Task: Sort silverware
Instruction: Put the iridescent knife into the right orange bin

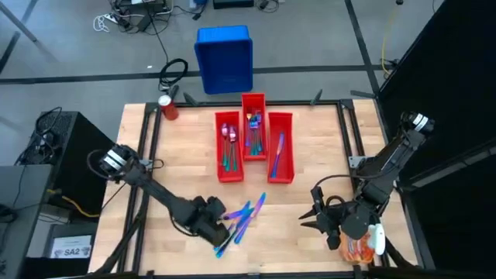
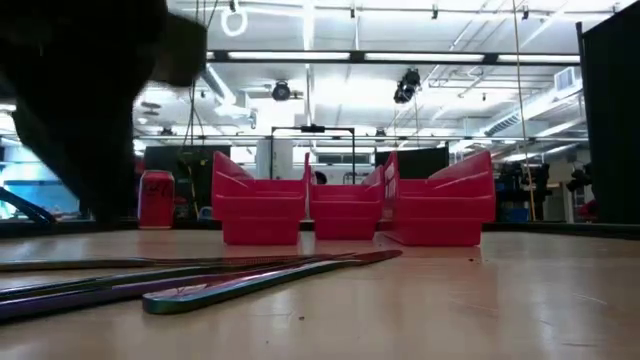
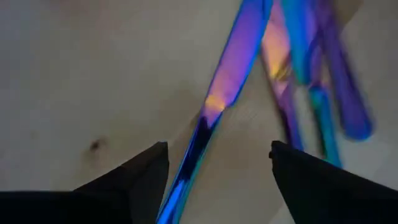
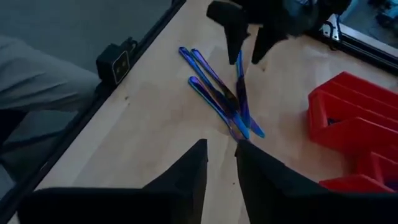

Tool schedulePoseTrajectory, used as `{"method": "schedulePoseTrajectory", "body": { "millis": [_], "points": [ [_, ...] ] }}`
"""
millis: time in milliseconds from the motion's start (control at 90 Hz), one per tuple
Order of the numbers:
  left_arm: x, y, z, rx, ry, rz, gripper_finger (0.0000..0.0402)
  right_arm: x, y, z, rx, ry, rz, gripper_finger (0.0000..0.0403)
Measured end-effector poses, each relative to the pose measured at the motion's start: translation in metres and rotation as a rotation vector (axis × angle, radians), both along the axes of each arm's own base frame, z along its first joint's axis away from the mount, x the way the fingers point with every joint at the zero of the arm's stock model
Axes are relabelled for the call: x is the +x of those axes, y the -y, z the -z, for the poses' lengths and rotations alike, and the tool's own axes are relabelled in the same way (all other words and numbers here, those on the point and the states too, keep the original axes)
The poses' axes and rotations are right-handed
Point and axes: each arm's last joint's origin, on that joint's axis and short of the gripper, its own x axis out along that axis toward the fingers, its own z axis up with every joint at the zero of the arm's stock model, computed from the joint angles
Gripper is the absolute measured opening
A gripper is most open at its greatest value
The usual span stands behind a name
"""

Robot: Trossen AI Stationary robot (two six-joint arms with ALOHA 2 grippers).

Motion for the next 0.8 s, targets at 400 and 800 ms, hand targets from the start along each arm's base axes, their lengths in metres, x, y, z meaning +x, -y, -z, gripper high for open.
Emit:
{"method": "schedulePoseTrajectory", "body": {
  "millis": [400, 800],
  "points": [
    [0.019, -0.003, 0.004, -0.153, 0.096, 0.042, 0.0276, 0.0, 0.0, 0.0, 0.006, -0.004, -0.002, 0.0067],
    [0.031, 0.005, -0.001, -0.169, 0.123, 0.144, 0.0276, 0.0, 0.0, 0.0, 0.01, -0.004, -0.001, 0.0068]
  ]
}}
